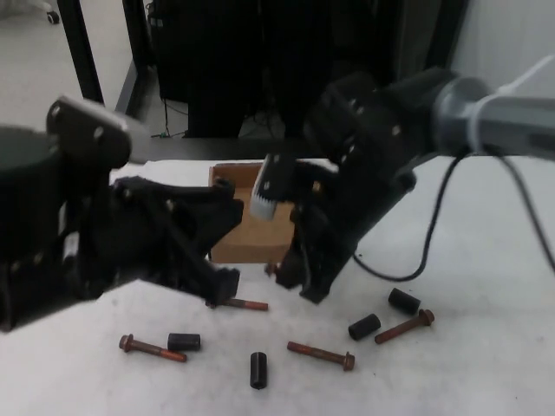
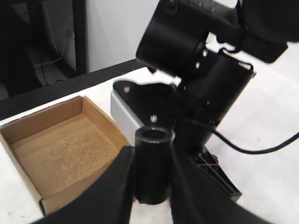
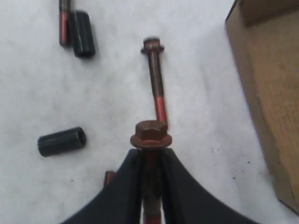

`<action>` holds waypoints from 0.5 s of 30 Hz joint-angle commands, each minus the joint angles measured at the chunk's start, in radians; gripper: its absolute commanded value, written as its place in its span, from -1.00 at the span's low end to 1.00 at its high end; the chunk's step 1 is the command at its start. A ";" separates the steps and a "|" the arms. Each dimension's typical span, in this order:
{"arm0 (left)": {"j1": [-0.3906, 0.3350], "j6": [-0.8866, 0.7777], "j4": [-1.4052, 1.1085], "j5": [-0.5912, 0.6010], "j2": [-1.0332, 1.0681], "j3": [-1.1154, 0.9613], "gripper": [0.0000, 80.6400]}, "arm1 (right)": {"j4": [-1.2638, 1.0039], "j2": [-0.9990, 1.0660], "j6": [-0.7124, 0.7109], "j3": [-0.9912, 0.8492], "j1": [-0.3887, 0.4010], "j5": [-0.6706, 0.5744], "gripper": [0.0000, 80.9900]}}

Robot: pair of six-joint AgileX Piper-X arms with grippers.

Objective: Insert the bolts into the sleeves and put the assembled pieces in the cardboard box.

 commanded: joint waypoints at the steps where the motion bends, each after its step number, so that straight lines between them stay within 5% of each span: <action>1: -0.010 -0.006 -0.076 0.014 -0.056 0.055 -0.98 | -0.071 -0.117 0.060 0.043 0.002 -0.040 -0.99; 15: -0.110 0.099 -0.041 0.080 -0.093 0.129 -0.98 | -0.441 -0.557 0.266 0.380 0.002 -0.048 -0.99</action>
